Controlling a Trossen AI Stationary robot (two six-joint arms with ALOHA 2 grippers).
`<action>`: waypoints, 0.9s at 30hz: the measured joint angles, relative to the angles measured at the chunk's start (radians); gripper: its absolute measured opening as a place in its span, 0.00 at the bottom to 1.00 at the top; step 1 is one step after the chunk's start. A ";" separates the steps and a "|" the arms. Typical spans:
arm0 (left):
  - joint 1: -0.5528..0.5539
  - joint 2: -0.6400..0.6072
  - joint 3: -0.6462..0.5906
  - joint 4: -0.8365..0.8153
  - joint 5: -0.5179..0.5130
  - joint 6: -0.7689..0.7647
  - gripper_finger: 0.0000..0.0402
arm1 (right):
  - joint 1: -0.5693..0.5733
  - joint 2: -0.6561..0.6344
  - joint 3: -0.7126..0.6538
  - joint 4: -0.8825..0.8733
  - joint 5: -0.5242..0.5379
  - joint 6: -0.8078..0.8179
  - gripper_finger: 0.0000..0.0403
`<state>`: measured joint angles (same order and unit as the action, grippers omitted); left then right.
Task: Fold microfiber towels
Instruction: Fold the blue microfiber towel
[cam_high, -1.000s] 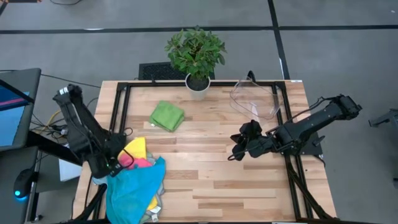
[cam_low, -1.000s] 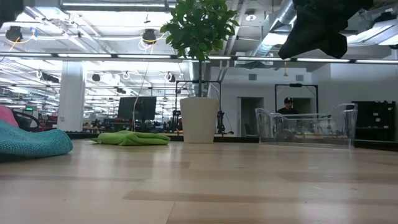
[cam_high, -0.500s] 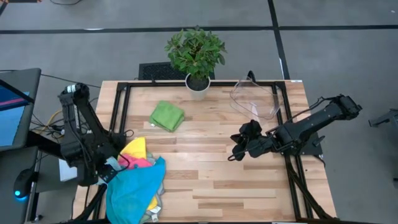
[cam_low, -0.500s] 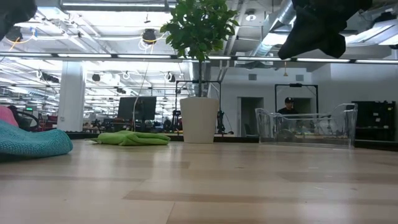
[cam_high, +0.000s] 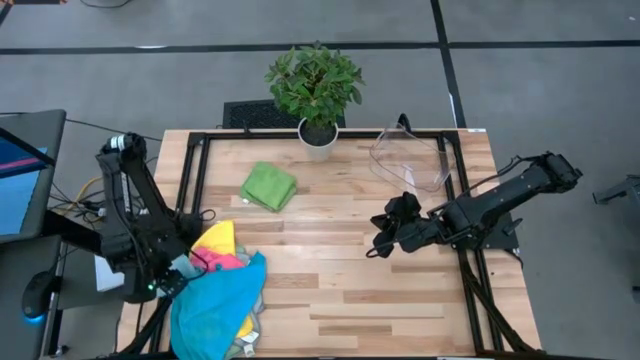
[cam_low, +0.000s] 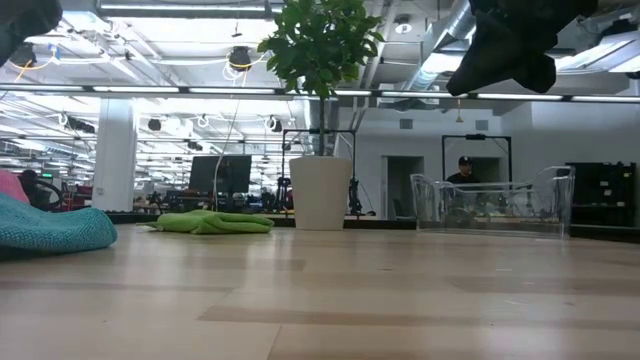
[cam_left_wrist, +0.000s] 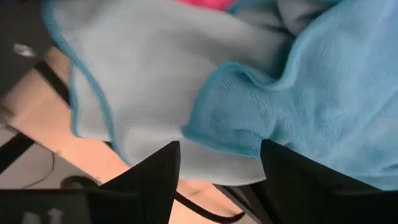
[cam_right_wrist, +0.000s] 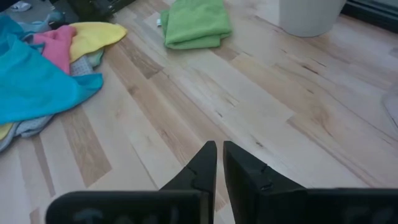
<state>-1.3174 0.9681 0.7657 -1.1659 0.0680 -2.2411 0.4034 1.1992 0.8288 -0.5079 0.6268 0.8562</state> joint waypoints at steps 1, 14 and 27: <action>-0.001 0.000 -0.017 0.022 0.006 0.004 0.54 | 0.002 0.000 0.000 0.000 0.000 0.000 0.14; -0.008 -0.001 -0.035 0.013 -0.030 -0.018 0.42 | 0.002 0.000 0.000 0.015 -0.002 0.000 0.14; 0.011 -0.011 -0.029 0.145 -0.065 0.036 0.01 | -0.009 0.000 0.000 0.197 -0.003 -0.206 0.14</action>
<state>-1.3065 0.9573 0.7363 -1.0213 0.0032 -2.2051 0.3948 1.1992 0.8288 -0.3110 0.6236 0.6505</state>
